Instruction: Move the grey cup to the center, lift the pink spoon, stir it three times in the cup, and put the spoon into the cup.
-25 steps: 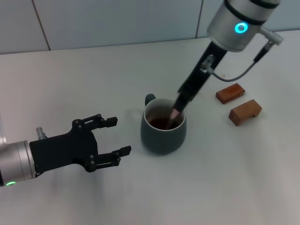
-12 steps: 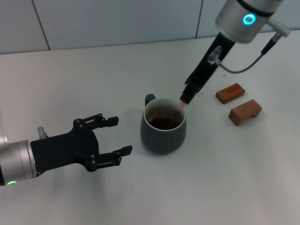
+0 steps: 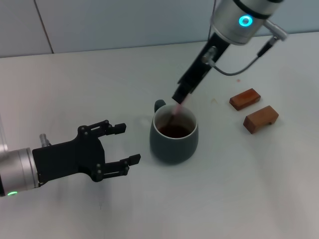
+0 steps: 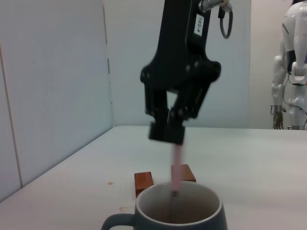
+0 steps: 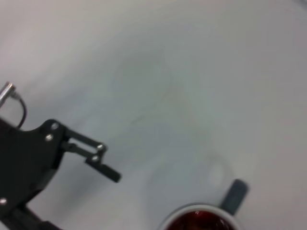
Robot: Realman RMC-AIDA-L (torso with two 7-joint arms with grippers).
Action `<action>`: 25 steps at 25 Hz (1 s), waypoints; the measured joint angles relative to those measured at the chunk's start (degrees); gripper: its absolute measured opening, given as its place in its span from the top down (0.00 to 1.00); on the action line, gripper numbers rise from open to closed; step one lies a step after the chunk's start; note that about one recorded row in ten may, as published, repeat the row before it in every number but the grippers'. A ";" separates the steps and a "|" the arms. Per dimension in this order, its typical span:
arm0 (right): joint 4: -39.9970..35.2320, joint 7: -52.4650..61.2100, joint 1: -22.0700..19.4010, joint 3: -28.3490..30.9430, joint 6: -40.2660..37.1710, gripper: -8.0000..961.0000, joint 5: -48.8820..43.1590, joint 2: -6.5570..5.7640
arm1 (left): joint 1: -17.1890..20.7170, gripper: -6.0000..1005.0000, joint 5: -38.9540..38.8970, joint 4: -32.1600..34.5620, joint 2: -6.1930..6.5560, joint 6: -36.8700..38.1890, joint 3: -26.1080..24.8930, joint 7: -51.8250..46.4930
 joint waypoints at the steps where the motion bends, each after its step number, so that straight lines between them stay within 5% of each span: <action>1: -2.97 0.05 -1.71 -0.66 -0.05 0.77 0.24 0.28 | 0.00 0.22 0.01 0.00 0.00 -0.03 0.00 -0.01; 3: -16.49 0.26 -11.40 -4.15 1.50 0.76 6.51 0.66 | 0.03 0.22 -0.04 0.00 -0.04 -0.05 -0.14 -0.02; 5: -19.63 0.03 -14.41 -4.57 2.25 0.76 9.24 0.60 | 0.05 0.22 -0.06 0.00 -0.06 -0.04 -0.20 -0.02; 6: -26.04 -2.37 -21.20 -5.16 4.86 0.76 15.41 0.46 | 0.05 0.22 -0.06 0.00 -0.06 -0.04 -0.20 -0.02; 7: -26.04 -2.37 -21.20 -5.16 4.86 0.76 15.41 0.46 | 0.05 0.22 -0.06 0.00 -0.06 -0.04 -0.20 -0.02; 10: -33.64 -10.71 -34.30 -5.57 9.25 0.67 27.05 0.44 | 0.26 0.22 -0.20 0.00 -0.06 -0.09 -0.47 -0.05; 11: -33.64 -10.71 -34.30 -5.57 9.25 0.63 27.05 0.44 | 0.26 0.22 -0.20 0.00 -0.06 -0.09 -0.47 -0.05; 13: -35.17 -18.81 -41.97 -5.13 11.36 0.55 35.76 0.46 | 0.34 0.22 -0.37 0.00 -0.07 -0.10 -0.50 -0.09; 17: -26.64 -43.07 -56.89 -2.51 13.07 0.41 57.80 0.50 | 0.51 0.22 -0.80 -0.55 -0.08 -0.23 -0.61 -0.14; 20: -20.65 -50.41 -59.15 -1.02 12.04 0.30 62.34 0.41 | 0.53 0.22 -0.84 -0.70 -0.07 -0.37 -0.62 -0.14; 22: -10.10 -58.87 -59.62 2.41 9.39 0.13 64.58 0.28 | 0.50 0.22 -0.87 -1.21 -0.07 -0.65 -0.62 -0.14; 25: -1.38 -64.13 -58.42 5.25 7.72 0.13 63.49 0.16 | 0.34 0.22 -0.94 -1.55 -0.08 -0.84 -0.62 -0.14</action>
